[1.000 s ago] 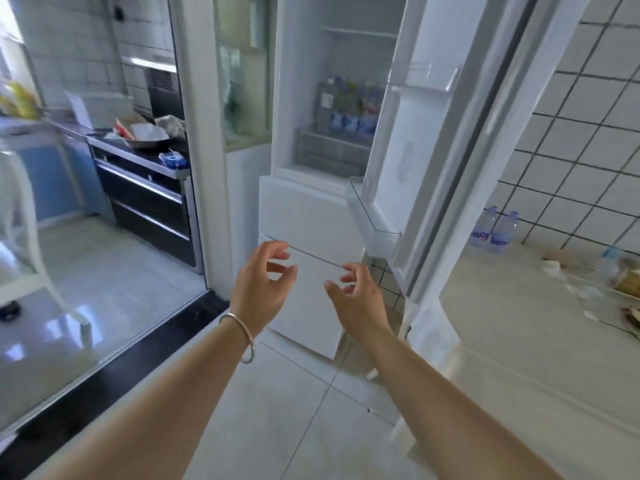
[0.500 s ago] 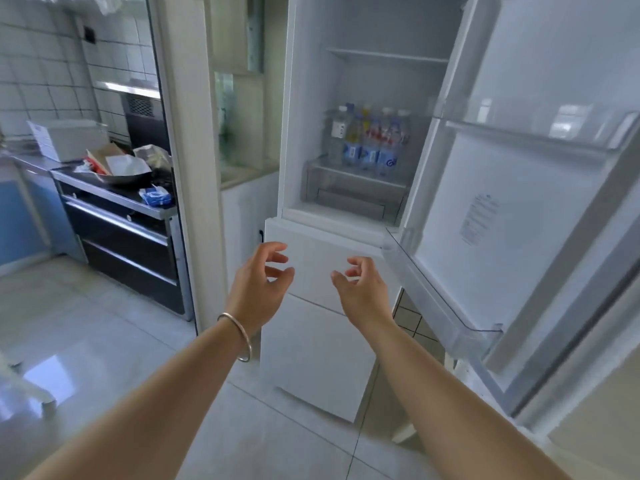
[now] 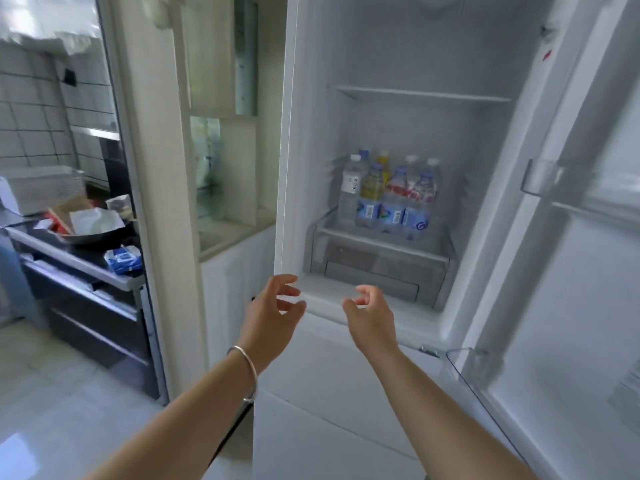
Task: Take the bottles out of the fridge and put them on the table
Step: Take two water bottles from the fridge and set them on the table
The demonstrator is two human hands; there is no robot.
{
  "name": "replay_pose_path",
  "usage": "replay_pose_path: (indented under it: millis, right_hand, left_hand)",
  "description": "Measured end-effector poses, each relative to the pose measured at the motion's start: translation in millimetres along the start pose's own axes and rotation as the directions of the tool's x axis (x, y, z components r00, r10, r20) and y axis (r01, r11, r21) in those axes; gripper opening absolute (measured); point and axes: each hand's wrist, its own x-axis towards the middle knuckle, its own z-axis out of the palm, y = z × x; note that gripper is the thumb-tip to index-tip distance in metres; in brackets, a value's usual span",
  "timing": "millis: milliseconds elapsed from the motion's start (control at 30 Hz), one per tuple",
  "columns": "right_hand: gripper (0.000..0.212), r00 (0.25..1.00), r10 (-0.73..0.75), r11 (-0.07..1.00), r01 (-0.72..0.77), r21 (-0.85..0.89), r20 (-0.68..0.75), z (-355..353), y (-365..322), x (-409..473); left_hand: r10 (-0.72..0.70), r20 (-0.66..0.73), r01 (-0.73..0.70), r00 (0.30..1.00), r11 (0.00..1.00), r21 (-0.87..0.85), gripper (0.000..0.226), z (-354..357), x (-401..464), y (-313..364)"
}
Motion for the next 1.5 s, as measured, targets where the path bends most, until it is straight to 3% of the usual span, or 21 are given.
replay_pose_path:
  millis: [300,600,733,833,933,1000,1167,1333,1500]
  right_hand:
    - [0.039,0.975,0.050,0.999,-0.051,-0.002,-0.217,33,7,149]
    - [0.040,0.939,0.075,0.993,-0.103,-0.065,-0.336,25,3,265]
    - [0.029,0.921,-0.056,0.998,0.039,-0.051,-0.387,23,-7,325]
    - [0.045,0.891,-0.194,0.980,0.190,-0.052,-0.410,23,-21,358]
    - [0.054,0.813,-0.366,0.929,0.346,-0.129,-0.454,23,-37,388]
    - [0.059,0.786,-0.394,0.916,0.379,-0.131,-0.477,24,-45,408]
    - [0.056,0.794,-0.367,0.917,0.396,-0.046,-0.485,30,-51,446]
    - [0.058,0.815,-0.321,0.936,0.352,-0.028,-0.483,38,-42,466]
    - [0.058,0.787,-0.329,0.932,0.359,-0.046,-0.522,40,-39,470]
  left_hand:
    - [0.069,0.191,-0.051,0.979,0.994,-0.099,0.031,66,182,-43]
    - [0.065,0.239,-0.018,0.969,0.981,-0.193,0.034,141,304,-57]
    - [0.052,0.105,-0.023,0.993,0.965,-0.261,0.031,170,347,-56]
    - [0.142,0.022,-0.137,0.990,0.979,-0.154,0.035,181,380,-57]
    - [0.236,-0.168,-0.245,0.957,0.969,-0.036,0.043,189,413,-53]
    - [0.241,-0.240,-0.245,0.940,0.969,0.013,0.053,197,432,-51]
    - [0.159,-0.123,-0.174,0.980,0.977,-0.121,0.082,214,458,-61]
    - [0.067,-0.098,-0.098,0.993,0.929,-0.358,0.046,230,467,-67]
    - [-0.012,-0.096,-0.024,0.995,0.928,-0.371,0.047,238,474,-75]
